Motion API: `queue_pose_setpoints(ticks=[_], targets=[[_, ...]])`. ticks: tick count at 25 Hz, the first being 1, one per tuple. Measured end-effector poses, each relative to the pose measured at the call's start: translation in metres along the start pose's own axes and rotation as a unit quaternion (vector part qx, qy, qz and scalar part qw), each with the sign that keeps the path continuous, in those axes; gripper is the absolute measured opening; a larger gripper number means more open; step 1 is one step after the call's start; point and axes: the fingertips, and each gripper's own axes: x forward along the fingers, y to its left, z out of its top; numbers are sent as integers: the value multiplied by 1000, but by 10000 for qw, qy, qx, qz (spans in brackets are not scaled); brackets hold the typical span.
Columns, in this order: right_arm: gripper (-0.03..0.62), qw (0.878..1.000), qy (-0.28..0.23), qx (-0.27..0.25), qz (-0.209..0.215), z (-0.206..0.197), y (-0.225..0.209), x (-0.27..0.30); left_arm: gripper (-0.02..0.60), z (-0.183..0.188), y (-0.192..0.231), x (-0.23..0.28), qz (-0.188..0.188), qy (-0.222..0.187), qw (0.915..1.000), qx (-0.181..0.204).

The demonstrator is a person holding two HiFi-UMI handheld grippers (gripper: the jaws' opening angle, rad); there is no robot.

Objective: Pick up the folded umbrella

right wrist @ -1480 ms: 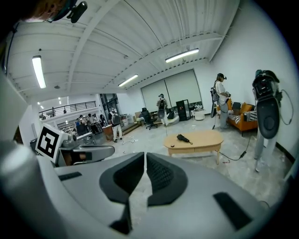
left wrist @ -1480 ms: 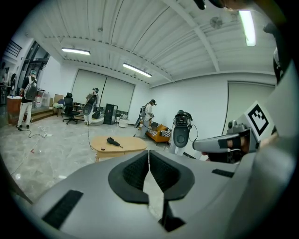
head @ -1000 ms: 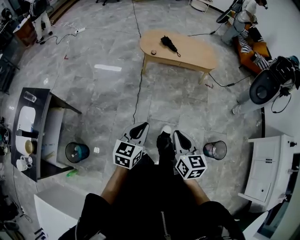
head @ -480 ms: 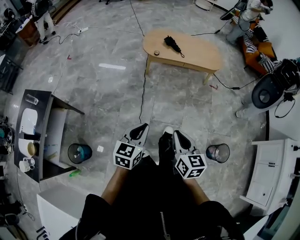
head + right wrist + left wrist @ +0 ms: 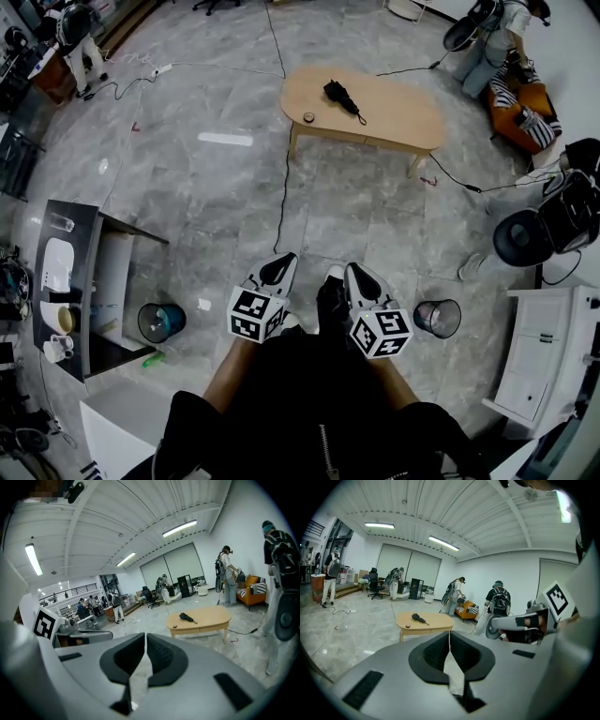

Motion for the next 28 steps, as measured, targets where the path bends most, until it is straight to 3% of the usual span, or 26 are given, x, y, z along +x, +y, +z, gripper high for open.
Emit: queue_pose_setpoints(ticks=[12,28], targets=[[14,9993,-6,-85,354,62,-46,68,18,50,27,70,263,16,9996,31],[14,9978,-57,-284,588,126,-147,112,18,106,15,179,488,-49,9988,-58]])
